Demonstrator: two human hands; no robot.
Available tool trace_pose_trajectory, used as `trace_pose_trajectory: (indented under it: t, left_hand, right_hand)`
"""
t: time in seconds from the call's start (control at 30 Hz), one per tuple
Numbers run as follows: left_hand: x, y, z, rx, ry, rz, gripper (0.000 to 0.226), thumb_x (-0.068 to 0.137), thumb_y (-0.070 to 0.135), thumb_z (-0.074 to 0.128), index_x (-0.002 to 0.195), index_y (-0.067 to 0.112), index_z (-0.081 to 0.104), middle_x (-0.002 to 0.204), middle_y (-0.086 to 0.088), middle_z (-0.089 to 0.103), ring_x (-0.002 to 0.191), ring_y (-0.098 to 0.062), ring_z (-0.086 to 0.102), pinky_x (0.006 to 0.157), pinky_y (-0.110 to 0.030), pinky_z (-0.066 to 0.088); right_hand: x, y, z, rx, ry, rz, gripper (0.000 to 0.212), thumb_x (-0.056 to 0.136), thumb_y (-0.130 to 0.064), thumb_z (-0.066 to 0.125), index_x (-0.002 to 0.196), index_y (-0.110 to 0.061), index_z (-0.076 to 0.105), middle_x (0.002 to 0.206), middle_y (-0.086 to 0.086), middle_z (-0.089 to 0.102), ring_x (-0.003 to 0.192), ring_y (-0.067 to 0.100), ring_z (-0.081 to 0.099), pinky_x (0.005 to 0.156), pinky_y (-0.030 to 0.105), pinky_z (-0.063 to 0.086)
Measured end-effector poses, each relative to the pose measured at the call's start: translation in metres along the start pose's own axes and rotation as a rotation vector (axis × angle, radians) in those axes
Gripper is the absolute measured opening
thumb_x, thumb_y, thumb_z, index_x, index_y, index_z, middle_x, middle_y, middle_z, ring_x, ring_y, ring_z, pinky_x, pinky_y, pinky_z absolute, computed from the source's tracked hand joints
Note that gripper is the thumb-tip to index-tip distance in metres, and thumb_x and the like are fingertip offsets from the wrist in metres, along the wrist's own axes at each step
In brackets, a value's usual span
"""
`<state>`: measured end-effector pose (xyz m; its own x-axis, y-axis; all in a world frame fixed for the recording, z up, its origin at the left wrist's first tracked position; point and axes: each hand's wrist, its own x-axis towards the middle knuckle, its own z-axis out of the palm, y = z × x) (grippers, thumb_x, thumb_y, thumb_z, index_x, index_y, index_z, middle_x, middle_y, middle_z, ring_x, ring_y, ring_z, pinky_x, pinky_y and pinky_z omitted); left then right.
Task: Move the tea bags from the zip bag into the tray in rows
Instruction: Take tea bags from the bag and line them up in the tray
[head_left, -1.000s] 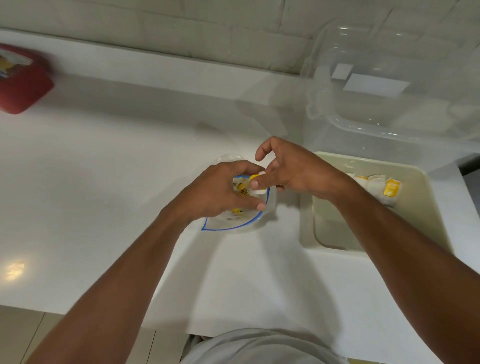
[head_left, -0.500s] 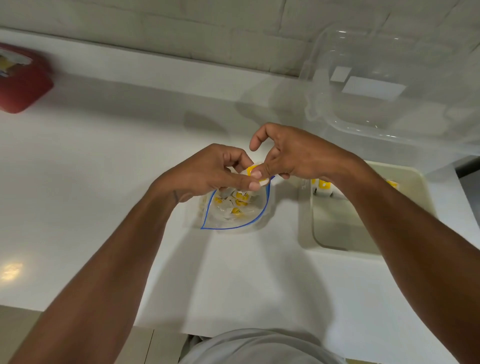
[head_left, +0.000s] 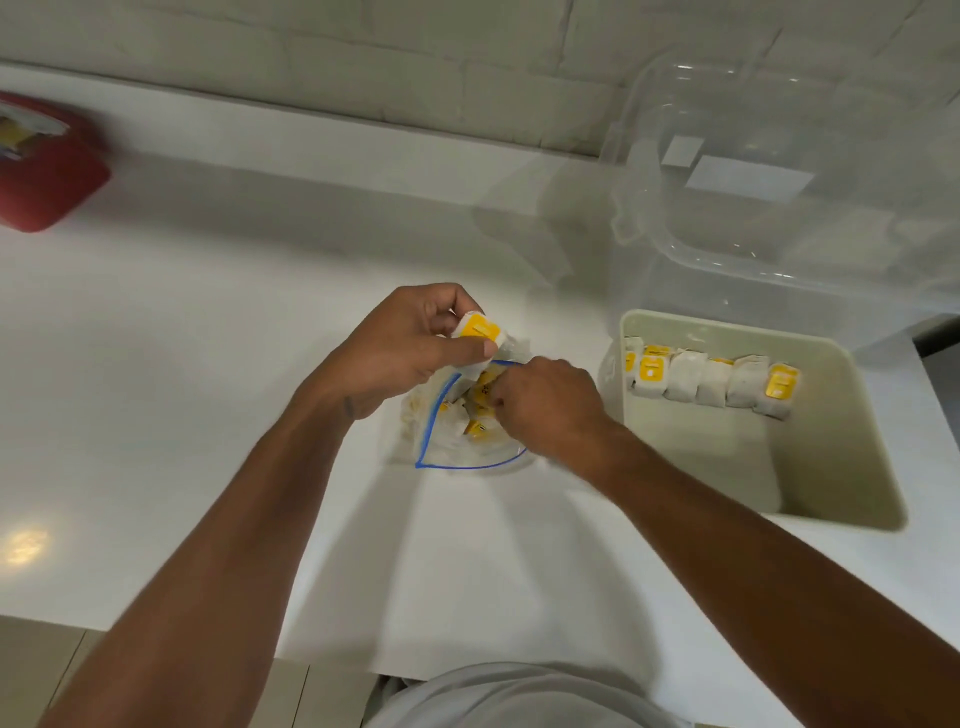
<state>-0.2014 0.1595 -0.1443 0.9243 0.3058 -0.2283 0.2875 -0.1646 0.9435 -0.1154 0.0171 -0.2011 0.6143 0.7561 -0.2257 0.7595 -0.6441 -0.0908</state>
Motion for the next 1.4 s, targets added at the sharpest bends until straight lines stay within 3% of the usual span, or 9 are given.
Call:
trace_pose_trajectory:
  t: [0.23,0.47,0.67,0.77,0.87,0.97,1.13,1.3,1.4]
  left_hand:
    - [-0.003,-0.003,0.004,0.008,0.025,0.018,0.007,0.091,0.017,0.070,0.088,0.014,0.064,0.077,0.008,0.068,0.049,0.000,0.053,0.042,-0.011,0.034]
    - [-0.001,-0.005,0.001,0.032,0.070,0.033,0.007,0.091,0.018,0.070,0.087,0.016,0.064,0.086,0.000,0.071,0.051,0.001,0.054,0.045,-0.009,0.034]
    - [0.003,-0.009,0.003,0.041,0.071,0.051,0.004,0.090,0.020,0.070,0.087,0.017,0.068,0.085,0.001,0.072,0.061,-0.003,0.055,0.054,-0.012,0.039]
    - [0.006,-0.009,0.008,0.053,0.086,0.045,0.005,0.090,0.024,0.070,0.089,0.019,0.069,0.084,0.002,0.072,0.068,-0.006,0.060,0.059,-0.021,0.043]
    - [0.006,-0.007,0.013,0.051,0.087,0.039,0.005,0.090,0.022,0.070,0.088,0.018,0.067,0.076,0.007,0.068,0.055,-0.001,0.055,0.052,-0.019,0.040]
    - [0.006,-0.007,0.014,0.045,0.085,0.036,0.005,0.090,0.022,0.070,0.088,0.019,0.067,0.075,0.006,0.066,0.052,-0.001,0.051,0.049,-0.020,0.038]
    - [0.006,-0.009,0.010,0.071,0.099,0.031,0.004,0.089,0.026,0.071,0.087,0.024,0.067,0.081,0.006,0.071,0.068,-0.006,0.061,0.061,-0.027,0.045]
    - [0.004,-0.007,0.006,0.112,0.086,0.037,0.002,0.091,0.025,0.069,0.091,0.024,0.071,0.081,0.008,0.071,0.068,-0.003,0.060,0.061,-0.023,0.046]
    - [0.003,-0.007,0.005,0.142,0.079,0.044,0.004,0.090,0.027,0.071,0.087,0.027,0.073,0.082,0.008,0.071,0.064,-0.004,0.058,0.060,-0.026,0.046]
  right_hand:
    - [0.002,-0.017,0.007,-0.175,0.047,-0.005,0.022,0.097,-0.010,0.045,0.102,-0.019,0.065,0.100,0.001,0.070,0.091,0.024,0.067,0.069,0.029,0.035]
    - [0.001,-0.011,0.011,-0.098,0.139,0.057,0.024,0.100,-0.023,0.042,0.103,-0.024,0.065,0.092,-0.001,0.069,0.071,0.021,0.058,0.066,0.029,0.036]
    - [-0.020,0.010,-0.010,0.210,0.266,0.112,0.022,0.091,-0.039,0.052,0.103,-0.035,0.070,0.088,-0.005,0.073,0.085,0.024,0.066,0.064,0.030,0.044]
    - [-0.025,0.024,-0.022,0.581,0.191,0.091,0.010,0.085,-0.030,0.064,0.090,-0.031,0.073,0.073,-0.010,0.073,0.073,0.016,0.067,0.073,0.032,0.053]
    - [-0.028,0.032,-0.029,0.901,0.121,0.134,0.009,0.083,-0.016,0.070,0.084,-0.024,0.073,0.068,-0.007,0.073,0.061,0.013,0.069,0.064,0.023,0.052]
    - [-0.031,0.035,-0.029,1.066,0.105,0.167,0.007,0.081,-0.012,0.074,0.085,-0.018,0.075,0.071,0.001,0.074,0.068,0.021,0.071,0.063,0.025,0.056]
    - [-0.030,0.032,-0.019,0.917,0.179,0.145,0.011,0.074,-0.026,0.084,0.077,-0.024,0.073,0.065,-0.009,0.069,0.061,0.004,0.063,0.064,0.020,0.048]
    - [-0.023,0.029,-0.029,0.840,0.172,0.151,0.033,0.075,-0.023,0.083,0.102,-0.034,0.066,0.074,-0.012,0.070,0.072,0.008,0.066,0.072,0.027,0.052]
    - [-0.024,0.036,-0.041,0.904,0.118,0.145,0.032,0.072,-0.025,0.086,0.099,-0.028,0.070,0.074,-0.010,0.074,0.073,0.007,0.069,0.072,0.028,0.052]
